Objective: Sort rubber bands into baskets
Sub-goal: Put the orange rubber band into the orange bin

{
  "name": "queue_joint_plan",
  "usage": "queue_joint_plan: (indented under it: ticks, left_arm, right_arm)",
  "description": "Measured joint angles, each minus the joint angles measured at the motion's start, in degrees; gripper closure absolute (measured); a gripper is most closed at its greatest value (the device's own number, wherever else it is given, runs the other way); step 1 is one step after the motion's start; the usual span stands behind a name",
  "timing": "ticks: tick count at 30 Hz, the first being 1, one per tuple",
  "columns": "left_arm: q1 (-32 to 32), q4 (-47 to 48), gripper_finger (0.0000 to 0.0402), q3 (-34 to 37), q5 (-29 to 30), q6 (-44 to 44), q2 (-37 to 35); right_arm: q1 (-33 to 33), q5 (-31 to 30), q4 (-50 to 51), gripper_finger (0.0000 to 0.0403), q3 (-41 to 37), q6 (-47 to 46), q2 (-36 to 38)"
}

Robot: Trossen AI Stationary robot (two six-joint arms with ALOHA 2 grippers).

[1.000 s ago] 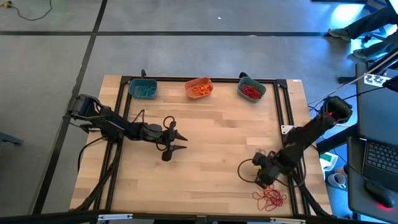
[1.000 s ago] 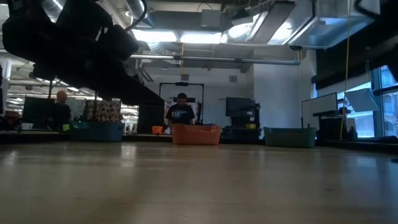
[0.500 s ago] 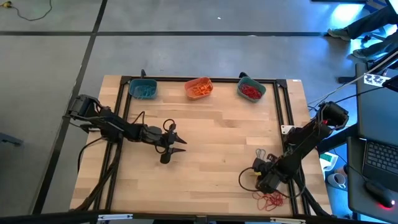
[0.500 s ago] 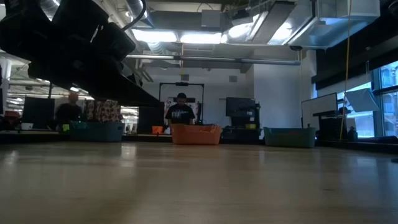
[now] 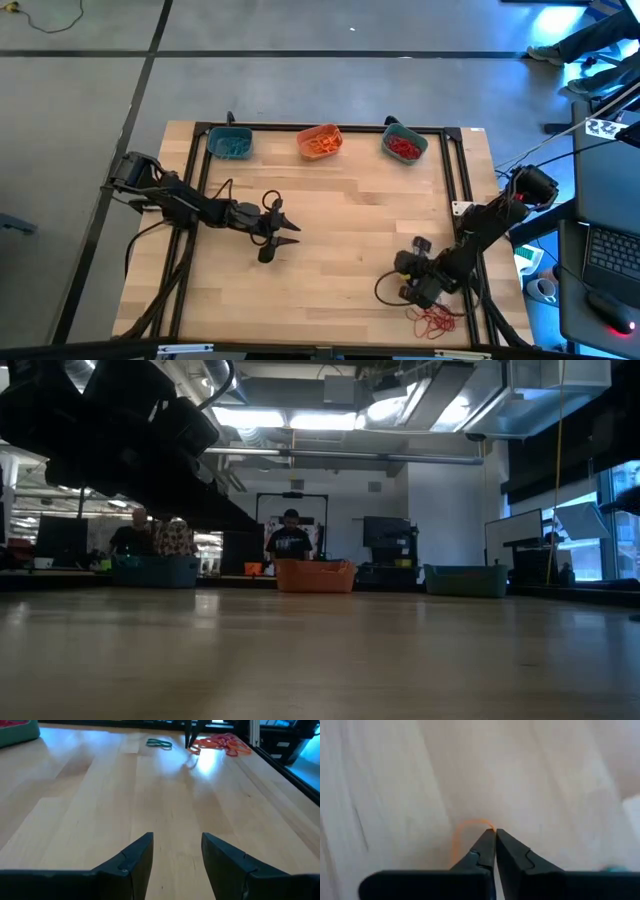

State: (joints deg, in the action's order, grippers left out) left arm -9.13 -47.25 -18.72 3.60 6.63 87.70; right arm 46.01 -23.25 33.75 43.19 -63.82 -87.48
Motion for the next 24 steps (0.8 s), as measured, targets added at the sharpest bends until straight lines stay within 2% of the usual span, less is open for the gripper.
queue_joint_plan:
  ticks: [4,8,13,24]
  left_arm:
    - [0.00,0.39,0.0237,0.00,0.00,-0.10,0.00]
    - [0.00,1.33,0.0237,0.00,0.17,-0.71,0.00]
    - [0.00,1.71,0.0237,0.00,3.91,0.70,0.00]
    - [-0.63,1.30,0.0237,0.00,4.35,2.19,-0.99]
  right_arm:
    - [-5.50,-4.12,-1.77,0.0399,0.39,6.43,0.02]
    - [-11.11,-8.12,-3.74,0.0391,0.39,10.96,0.04]
    - [-18.09,-13.04,-7.60,0.0387,0.30,16.47,0.09]
    - [-33.10,-12.64,-18.52,0.0387,0.25,32.91,0.11]
